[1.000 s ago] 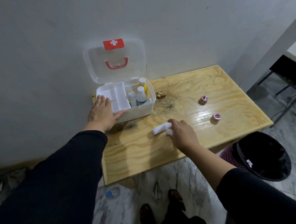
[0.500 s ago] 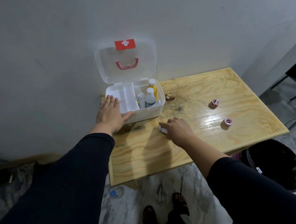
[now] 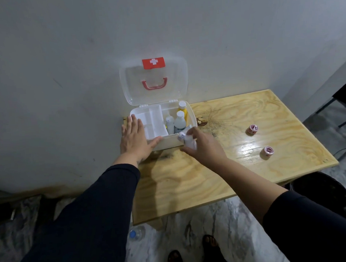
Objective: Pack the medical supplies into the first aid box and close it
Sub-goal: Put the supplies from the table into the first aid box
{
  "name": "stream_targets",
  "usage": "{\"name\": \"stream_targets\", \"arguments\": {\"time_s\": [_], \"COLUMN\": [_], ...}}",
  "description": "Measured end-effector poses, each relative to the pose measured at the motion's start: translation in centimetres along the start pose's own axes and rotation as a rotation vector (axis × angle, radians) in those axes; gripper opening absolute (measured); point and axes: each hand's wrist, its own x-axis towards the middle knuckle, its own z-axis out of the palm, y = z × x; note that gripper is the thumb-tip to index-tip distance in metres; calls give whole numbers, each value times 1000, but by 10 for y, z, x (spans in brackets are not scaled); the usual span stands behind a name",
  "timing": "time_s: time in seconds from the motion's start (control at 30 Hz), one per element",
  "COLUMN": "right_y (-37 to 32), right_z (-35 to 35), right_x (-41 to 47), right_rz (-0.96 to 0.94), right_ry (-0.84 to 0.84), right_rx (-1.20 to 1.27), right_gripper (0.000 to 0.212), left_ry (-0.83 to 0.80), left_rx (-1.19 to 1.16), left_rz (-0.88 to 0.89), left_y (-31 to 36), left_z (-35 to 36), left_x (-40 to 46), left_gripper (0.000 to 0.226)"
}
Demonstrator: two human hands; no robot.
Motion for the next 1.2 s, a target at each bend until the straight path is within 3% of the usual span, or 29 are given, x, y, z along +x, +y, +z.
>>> {"name": "stream_targets", "arguments": {"time_s": [0.17, 0.37, 0.5, 0.67, 0.83, 0.93, 1.13, 1.2], "right_y": [-61, -97, -96, -101, -109, -108, -105, -103], "right_z": [-10, 24, 40, 45, 37, 40, 47, 46], "right_x": [55, 113, 130, 134, 120, 110, 104, 105], "right_rz": [112, 219, 268, 195, 45, 10, 23, 38], "right_ry": [3, -46, -40, -76, -281, -312, -272, -232], "right_rx": [174, 137, 1, -127, -242, -344, -303, -232], "right_gripper": [52, 50, 47, 37, 40, 34, 21, 21], "left_ry": [-40, 8, 74, 88, 78, 81, 80, 72], "left_rx": [-349, -610, -631, -678, -659, -634, -695, -664], "left_rz": [-129, -97, -100, -112, -135, -137, -149, -146], "left_y": [-6, -17, -18, -18, -18, -16, -16, -15], "left_z": [-1, -1, -2, -1, 0, -3, -5, -7], "left_x": [-3, 0, -1, -1, -1, 0, -3, -3], "left_gripper": [118, 105, 97, 90, 78, 77, 73, 83]}}
